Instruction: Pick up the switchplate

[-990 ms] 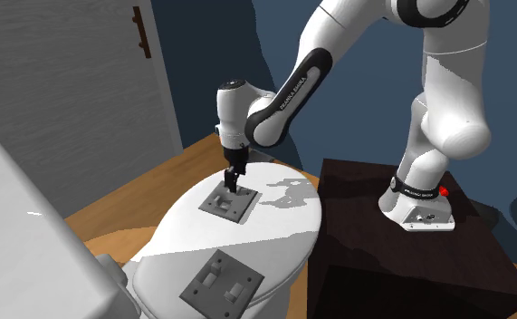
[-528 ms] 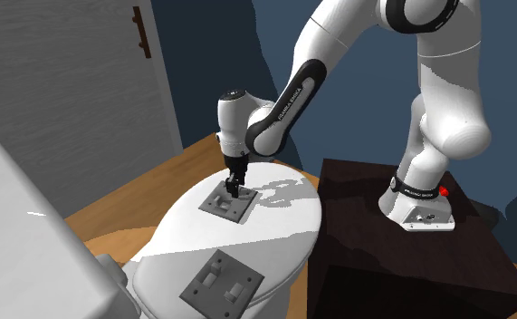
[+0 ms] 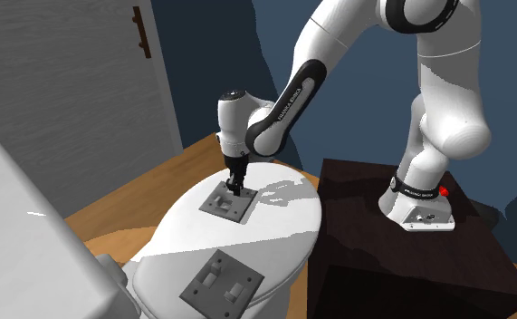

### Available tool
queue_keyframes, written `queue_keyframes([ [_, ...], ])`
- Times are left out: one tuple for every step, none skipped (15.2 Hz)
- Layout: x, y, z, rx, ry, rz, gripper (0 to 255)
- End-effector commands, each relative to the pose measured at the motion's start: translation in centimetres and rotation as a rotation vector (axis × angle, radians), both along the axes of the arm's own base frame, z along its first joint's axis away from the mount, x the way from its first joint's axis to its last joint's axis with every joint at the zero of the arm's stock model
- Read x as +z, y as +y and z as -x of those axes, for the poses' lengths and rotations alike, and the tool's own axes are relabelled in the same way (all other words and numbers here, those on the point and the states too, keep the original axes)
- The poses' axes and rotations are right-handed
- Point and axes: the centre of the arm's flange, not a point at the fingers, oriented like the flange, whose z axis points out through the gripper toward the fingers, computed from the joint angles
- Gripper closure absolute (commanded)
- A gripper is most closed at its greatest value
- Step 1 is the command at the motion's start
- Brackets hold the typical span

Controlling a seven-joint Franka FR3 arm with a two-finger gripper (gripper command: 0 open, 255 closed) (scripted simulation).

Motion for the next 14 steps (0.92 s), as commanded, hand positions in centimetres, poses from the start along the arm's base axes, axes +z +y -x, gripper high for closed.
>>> queue_keyframes([
  [-0.1, 0.0, 0.0, 0.000, -0.001, 0.000, 255],
  [0.4, 0.0, 0.0, 0.000, -0.001, 0.000, 255],
  [1.0, 0.0, 0.0, 0.000, -0.001, 0.000, 255],
  [1.5, 0.0, 0.0, 0.000, -0.001, 0.000, 255],
  [2.0, 0.0, 0.0, 0.000, -0.001, 0.000, 255],
  [2.6, 0.0, 0.0, 0.000, -0.001, 0.000, 255],
  [3.1, 0.0, 0.0, 0.000, -0.001, 0.000, 255],
  [3.6, 0.0, 0.0, 0.000, -0.001, 0.000, 255],
  [4.1, 0.0, 0.0, 0.000, -0.001, 0.000, 255],
  [4.7, 0.0, 0.0, 0.000, -0.001, 0.000, 255],
  [5.2, 0.0, 0.0, 0.000, -0.001, 0.000, 255],
  [5.7, 0.0, 0.0, 0.000, -0.001, 0.000, 255],
  [6.3, 0.0, 0.0, 0.000, -0.001, 0.000, 255],
  [6.8, 0.0, 0.0, 0.000, -0.001, 0.000, 255],
])
